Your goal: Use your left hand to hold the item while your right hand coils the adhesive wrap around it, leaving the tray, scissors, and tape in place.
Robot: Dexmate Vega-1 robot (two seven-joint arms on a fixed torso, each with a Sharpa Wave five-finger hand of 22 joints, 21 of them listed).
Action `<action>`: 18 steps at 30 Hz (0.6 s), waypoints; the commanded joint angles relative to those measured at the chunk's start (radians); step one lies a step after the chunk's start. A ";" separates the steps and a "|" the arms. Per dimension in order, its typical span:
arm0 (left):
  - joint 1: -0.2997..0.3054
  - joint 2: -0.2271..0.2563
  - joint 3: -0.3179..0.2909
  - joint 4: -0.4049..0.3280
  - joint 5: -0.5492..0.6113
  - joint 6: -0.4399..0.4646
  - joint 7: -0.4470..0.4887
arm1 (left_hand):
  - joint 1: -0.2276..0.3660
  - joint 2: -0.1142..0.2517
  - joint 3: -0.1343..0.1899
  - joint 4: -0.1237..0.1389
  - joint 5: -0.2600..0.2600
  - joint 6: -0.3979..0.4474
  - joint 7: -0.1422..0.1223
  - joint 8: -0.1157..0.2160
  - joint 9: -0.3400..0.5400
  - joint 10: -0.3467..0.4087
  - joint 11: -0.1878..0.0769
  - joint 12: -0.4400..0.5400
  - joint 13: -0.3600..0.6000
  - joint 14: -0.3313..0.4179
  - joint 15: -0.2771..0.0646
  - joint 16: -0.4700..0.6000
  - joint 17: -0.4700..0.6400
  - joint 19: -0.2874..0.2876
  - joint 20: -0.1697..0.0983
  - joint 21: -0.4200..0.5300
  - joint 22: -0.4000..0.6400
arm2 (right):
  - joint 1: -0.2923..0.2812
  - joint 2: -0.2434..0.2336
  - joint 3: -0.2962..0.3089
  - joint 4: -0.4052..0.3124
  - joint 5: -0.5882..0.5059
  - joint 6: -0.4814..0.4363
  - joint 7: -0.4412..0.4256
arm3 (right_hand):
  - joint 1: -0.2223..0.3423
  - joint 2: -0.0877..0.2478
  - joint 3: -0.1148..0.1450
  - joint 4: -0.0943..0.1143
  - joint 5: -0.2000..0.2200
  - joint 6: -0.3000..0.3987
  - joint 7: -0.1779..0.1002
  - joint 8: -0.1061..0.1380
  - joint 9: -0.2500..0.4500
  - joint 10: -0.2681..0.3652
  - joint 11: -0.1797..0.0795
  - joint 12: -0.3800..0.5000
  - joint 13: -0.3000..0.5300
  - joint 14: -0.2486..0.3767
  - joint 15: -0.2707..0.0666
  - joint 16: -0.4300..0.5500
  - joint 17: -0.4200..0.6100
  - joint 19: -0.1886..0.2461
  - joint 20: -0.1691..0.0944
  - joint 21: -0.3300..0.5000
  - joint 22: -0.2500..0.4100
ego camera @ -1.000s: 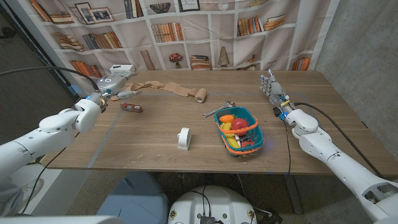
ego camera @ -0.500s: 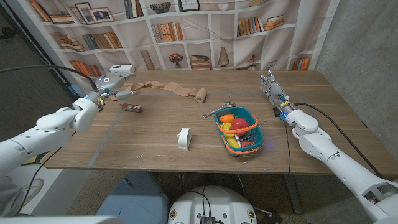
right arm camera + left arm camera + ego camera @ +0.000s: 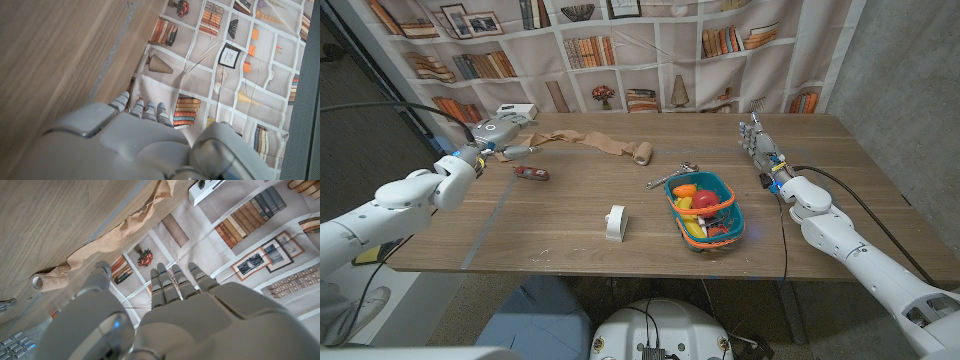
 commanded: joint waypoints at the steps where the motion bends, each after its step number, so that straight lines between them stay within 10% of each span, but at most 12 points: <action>1: -0.021 0.014 0.014 0.009 0.033 -0.008 -0.019 | 0.015 0.000 0.000 -0.005 0.001 0.005 -0.009 0.007 0.003 0.009 -0.010 0.002 0.005 -0.009 0.002 -0.008 0.002 -0.021 0.004 -0.008 0.001 | -0.001 -0.002 0.003 0.001 0.002 0.000 -0.003 | 0.011 -0.001 0.001 -0.005 -0.002 0.000 -0.005 0.001 0.003 -0.001 0.000 0.001 0.003 -0.089 -0.006 0.003 0.002 0.002 0.002 0.004 0.005; 18: -0.056 0.052 0.035 0.026 0.076 -0.060 -0.083 | 0.071 0.003 0.014 -0.014 0.004 0.015 -0.020 0.006 0.004 0.015 -0.020 -0.003 0.013 -0.010 0.002 -0.010 -0.003 -0.008 0.007 0.001 -0.002 | -0.005 -0.007 0.004 -0.010 0.000 -0.009 -0.012 | 0.015 0.002 0.003 -0.008 -0.004 -0.001 -0.006 0.001 0.003 -0.001 -0.001 0.001 0.003 -0.089 -0.001 0.003 0.002 0.004 0.003 0.004 0.005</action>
